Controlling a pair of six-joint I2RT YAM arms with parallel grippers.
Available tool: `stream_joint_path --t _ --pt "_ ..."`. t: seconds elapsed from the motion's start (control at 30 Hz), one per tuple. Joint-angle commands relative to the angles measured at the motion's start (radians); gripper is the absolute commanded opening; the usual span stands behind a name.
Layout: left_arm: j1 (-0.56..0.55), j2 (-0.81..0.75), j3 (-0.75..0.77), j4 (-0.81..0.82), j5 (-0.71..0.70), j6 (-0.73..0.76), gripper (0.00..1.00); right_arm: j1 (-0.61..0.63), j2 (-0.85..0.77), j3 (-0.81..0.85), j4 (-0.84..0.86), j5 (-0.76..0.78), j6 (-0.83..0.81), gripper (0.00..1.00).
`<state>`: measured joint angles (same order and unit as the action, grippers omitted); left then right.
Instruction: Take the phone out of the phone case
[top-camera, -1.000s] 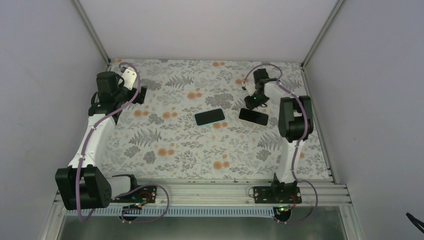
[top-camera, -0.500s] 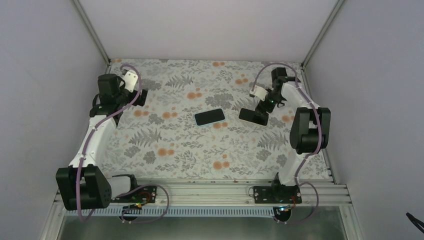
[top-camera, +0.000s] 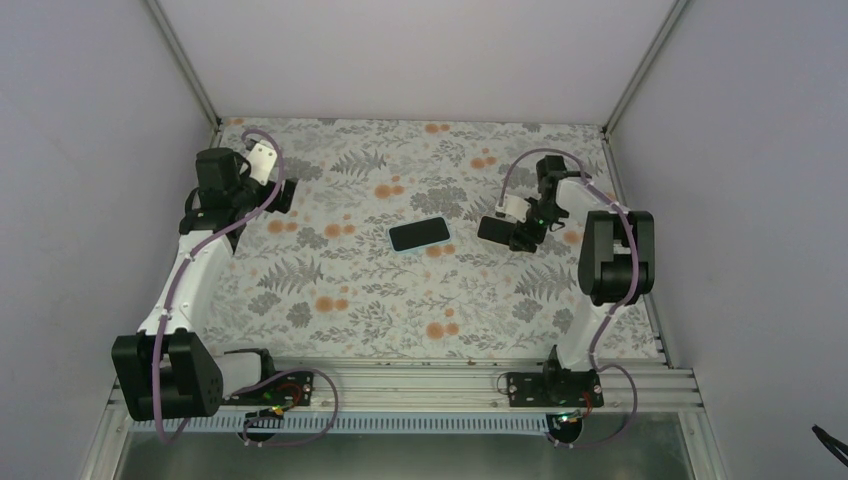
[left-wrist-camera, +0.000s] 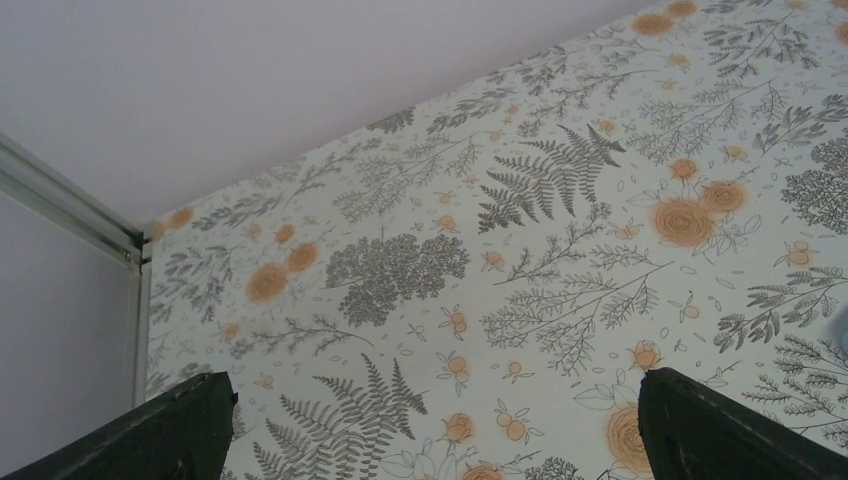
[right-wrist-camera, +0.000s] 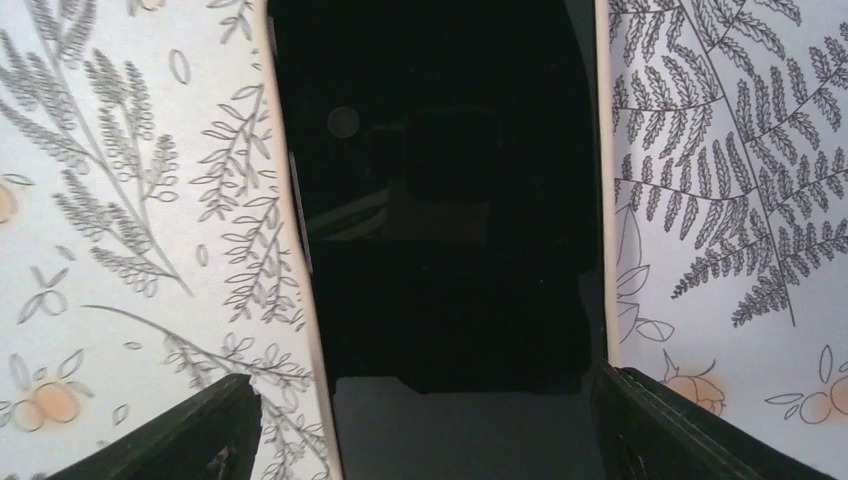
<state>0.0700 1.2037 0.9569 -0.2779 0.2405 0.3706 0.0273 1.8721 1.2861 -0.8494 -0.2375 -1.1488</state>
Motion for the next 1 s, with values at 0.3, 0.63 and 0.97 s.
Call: stream_joint_path --t 0.3,0.63,0.97 --pt "0.004 0.013 0.003 -0.01 0.046 0.011 1.0 0.015 0.069 -0.028 0.122 0.065 -0.054 0.86" --pt "0.004 0.028 0.012 -0.026 0.094 0.027 1.0 0.015 0.128 0.017 0.106 0.091 -0.049 0.83" --pt "-0.099 0.192 0.242 -0.231 0.111 0.124 1.0 0.017 0.207 0.039 0.087 0.123 -0.05 0.83"
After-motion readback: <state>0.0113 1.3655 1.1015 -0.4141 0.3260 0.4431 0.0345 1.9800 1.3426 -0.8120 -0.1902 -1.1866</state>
